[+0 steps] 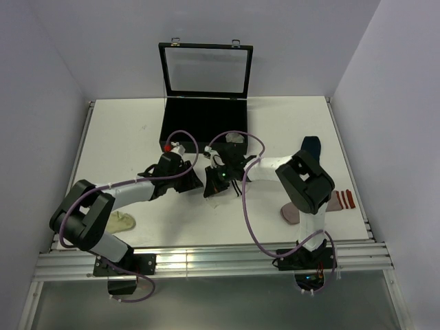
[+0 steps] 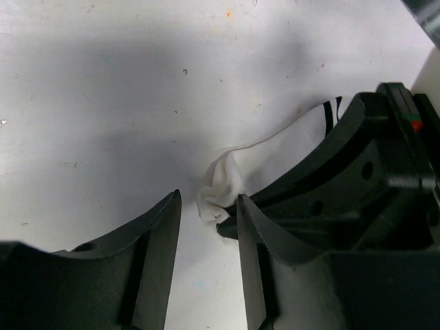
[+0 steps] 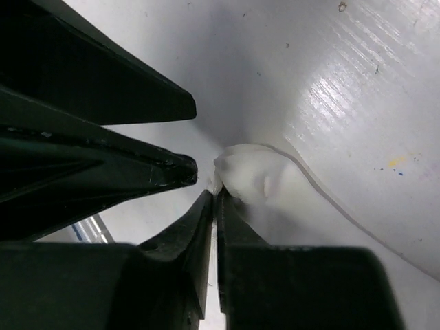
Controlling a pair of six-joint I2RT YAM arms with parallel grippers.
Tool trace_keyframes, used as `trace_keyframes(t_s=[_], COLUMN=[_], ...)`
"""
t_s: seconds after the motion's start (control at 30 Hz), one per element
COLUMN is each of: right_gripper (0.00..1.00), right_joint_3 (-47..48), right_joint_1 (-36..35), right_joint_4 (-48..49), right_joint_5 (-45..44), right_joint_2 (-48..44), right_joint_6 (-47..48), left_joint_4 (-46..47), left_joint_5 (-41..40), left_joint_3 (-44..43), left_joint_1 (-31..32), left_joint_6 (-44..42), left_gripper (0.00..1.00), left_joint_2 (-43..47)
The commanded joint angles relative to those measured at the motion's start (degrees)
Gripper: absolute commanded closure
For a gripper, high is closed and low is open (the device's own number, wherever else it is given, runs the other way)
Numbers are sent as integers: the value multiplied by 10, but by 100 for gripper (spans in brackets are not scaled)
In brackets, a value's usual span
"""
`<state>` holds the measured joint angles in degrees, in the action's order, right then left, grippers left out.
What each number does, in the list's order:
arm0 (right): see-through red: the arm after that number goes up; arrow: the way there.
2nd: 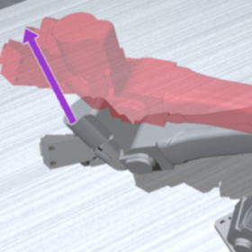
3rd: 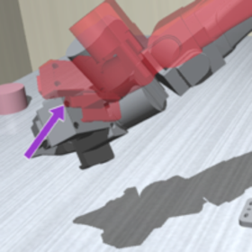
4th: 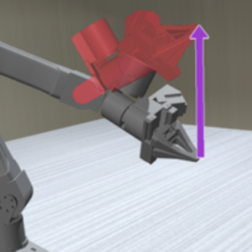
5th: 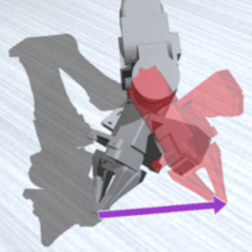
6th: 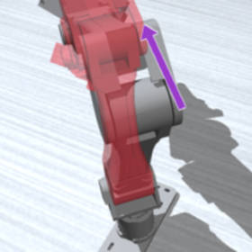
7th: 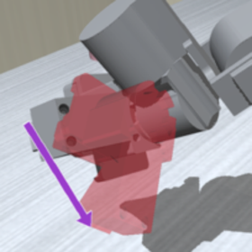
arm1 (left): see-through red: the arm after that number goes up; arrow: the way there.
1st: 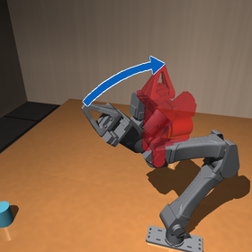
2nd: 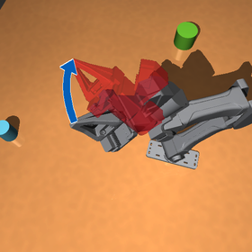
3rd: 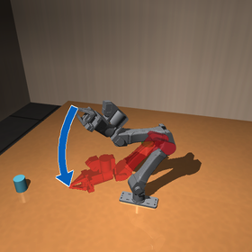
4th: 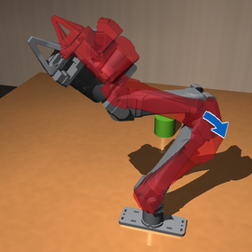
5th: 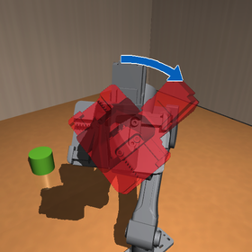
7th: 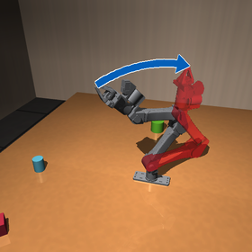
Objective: Roll the socks
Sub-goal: Roll the sock at the center of the board.
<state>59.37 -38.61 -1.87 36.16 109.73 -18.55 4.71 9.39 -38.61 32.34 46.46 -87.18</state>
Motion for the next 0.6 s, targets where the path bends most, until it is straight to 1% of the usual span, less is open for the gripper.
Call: trace_keyframes(t_s=[0.0,0.03,0.07,0.1,0.17,0.2,0.27,0.3,0.43,0.57], right_gripper=[88,82,78,72,68,63,59,57,55,54], right_joint_3=[26,29,30,29,27,26,19,17,5,5], right_joint_1=[-19,-23,-31,-37,-47,-58,-70,-82,-118,-154], right_joint_4=[-33,-40,-44,-51,-59,-66,-74,-83,-97,-115], right_joint_5=[-45,-56,-79,-95,-140,-158,-188,-221,-299,-361], right_joint_2=[-36,-38,-50,-56,-73,-79,-98,-103,-130,-127], right_joint_6=[25,31,33,35,46,49,60,63,88,103], left_joint_4=[9,5,1,-6,-13,-21,-29,-34,-60,-78], left_joint_5=[-9,-19,-28,-47,-61,-75,-88,-91,-135,-154], left_joint_3=[9,13,25,30,47,52,63,66,79,86], left_joint_1=[2,1,-1,-3,-13,-19,-33,-38,-50,-54], left_joint_6=[11,14,20,23,31,33,35,35,31,25], left_gripper=[57,57,57,57,57,56,55,54,53,52], left_joint_2=[19,29,38,59,81,102,122,144,195,227])
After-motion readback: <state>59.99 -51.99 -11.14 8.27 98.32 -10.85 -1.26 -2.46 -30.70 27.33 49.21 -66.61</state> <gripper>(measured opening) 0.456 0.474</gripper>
